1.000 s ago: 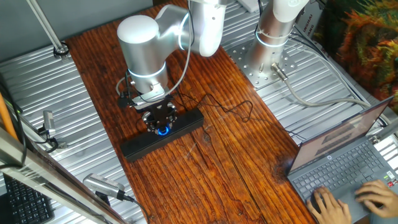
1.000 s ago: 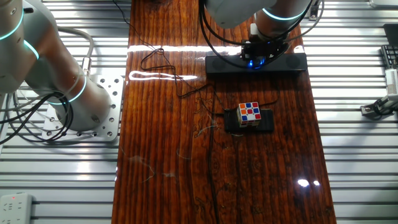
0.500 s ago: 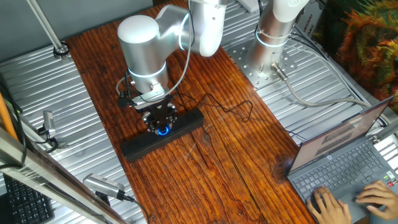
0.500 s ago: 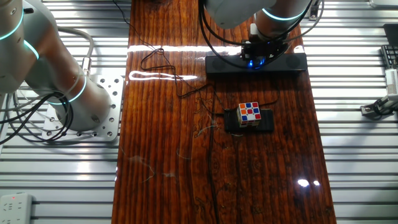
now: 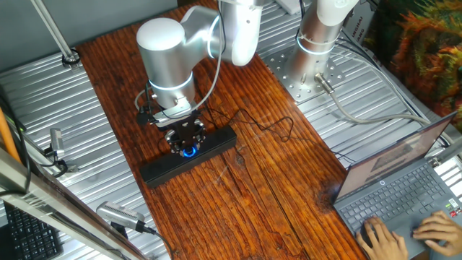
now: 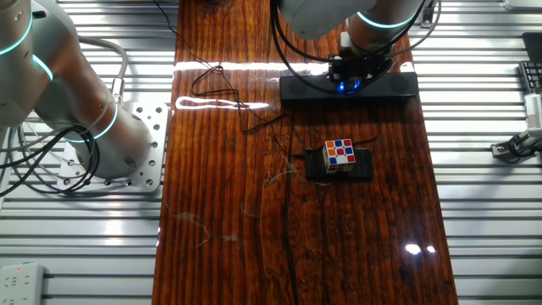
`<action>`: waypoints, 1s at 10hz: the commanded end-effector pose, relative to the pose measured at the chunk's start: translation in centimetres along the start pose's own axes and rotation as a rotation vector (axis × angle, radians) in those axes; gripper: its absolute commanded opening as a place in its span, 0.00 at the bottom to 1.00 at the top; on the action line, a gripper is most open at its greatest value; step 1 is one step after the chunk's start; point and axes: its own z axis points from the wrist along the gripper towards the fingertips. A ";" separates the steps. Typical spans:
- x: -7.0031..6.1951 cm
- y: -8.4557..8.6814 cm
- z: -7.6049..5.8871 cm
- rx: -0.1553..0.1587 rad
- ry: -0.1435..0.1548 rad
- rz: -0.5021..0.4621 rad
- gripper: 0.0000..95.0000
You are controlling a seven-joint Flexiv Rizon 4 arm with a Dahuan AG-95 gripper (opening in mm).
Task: Turn the knob to increase the volume of the speaker
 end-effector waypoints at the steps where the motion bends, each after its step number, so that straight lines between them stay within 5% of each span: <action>1: 0.0 0.0 0.0 0.001 0.004 0.004 0.20; 9: 0.0 0.0 0.0 0.010 0.009 0.030 0.20; 10: 0.0 0.0 0.0 0.013 0.008 0.032 0.00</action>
